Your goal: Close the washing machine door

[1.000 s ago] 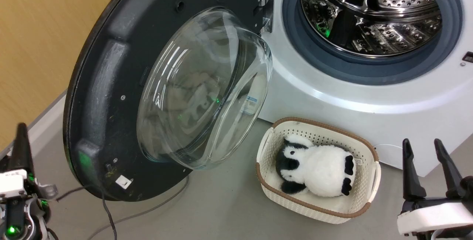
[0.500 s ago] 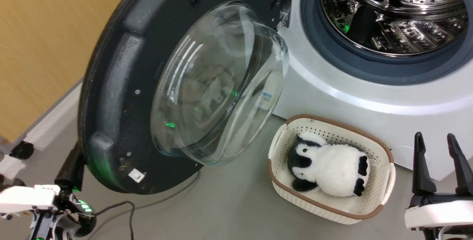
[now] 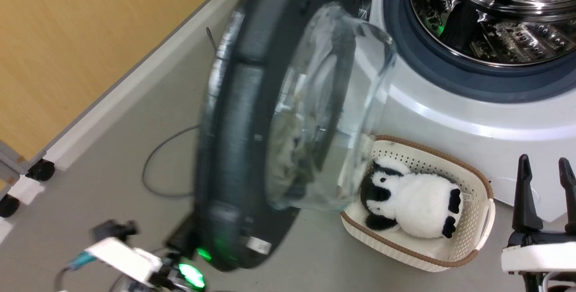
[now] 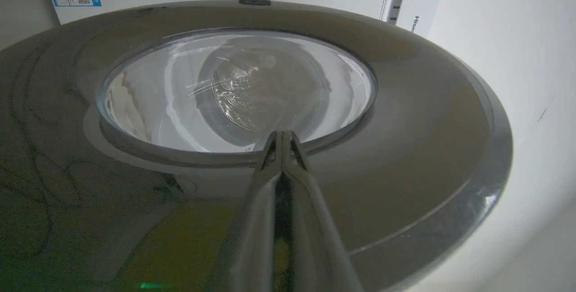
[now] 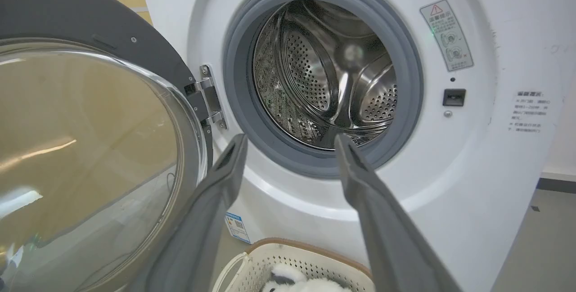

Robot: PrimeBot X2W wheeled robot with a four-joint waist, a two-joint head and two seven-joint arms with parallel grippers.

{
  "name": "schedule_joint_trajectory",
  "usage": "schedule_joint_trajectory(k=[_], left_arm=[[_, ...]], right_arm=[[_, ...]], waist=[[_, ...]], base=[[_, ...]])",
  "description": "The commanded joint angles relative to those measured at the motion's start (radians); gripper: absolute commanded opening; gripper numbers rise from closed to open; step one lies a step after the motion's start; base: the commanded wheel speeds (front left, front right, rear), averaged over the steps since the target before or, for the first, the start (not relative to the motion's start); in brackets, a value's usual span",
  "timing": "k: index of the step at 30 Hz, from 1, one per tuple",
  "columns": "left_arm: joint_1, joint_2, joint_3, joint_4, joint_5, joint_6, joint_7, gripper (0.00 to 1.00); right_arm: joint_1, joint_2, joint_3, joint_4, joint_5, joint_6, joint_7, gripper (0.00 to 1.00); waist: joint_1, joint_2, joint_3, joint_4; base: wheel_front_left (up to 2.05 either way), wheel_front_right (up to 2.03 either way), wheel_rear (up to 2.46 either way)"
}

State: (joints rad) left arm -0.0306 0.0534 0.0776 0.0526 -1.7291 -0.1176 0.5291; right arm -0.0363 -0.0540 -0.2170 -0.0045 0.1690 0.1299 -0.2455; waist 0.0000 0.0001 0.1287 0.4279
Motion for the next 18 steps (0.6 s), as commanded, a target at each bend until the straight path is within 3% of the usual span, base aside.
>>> schedule_joint_trajectory(k=[1, 5, 10, 18], left_arm=[[0.015, -0.003, -0.032, -0.019, -0.04, -0.009, 0.014, 0.0], [0.04, -0.003, -0.167, -0.086, -0.087, -0.013, 0.023, 0.0], [0.038, -0.003, -0.303, -0.151, -0.071, -0.013, 0.011, 0.0], [-0.022, -0.003, -0.42, -0.211, -0.065, -0.013, -0.052, 0.0]], right_arm=[[-0.021, 0.004, -0.004, 0.002, 0.013, 0.001, -0.009, 1.0], [-0.036, 0.004, -0.004, 0.006, 0.029, 0.001, -0.016, 1.0], [-0.041, 0.004, 0.007, 0.012, 0.038, 0.001, -0.016, 1.0], [-0.05, 0.004, 0.005, 0.018, 0.042, 0.001, -0.016, 1.0]], waist=[[0.0, -0.0001, 0.005, 0.001], [0.0, -0.0001, 0.012, -0.008], [0.0, -0.0001, 0.014, -0.061], [0.0, -0.0001, 0.024, -0.227]], base=[[0.0, 0.0, 0.0], [0.0, 0.0, 0.0], [0.0, 0.0, 0.0], [0.0, 0.0, 0.0]])
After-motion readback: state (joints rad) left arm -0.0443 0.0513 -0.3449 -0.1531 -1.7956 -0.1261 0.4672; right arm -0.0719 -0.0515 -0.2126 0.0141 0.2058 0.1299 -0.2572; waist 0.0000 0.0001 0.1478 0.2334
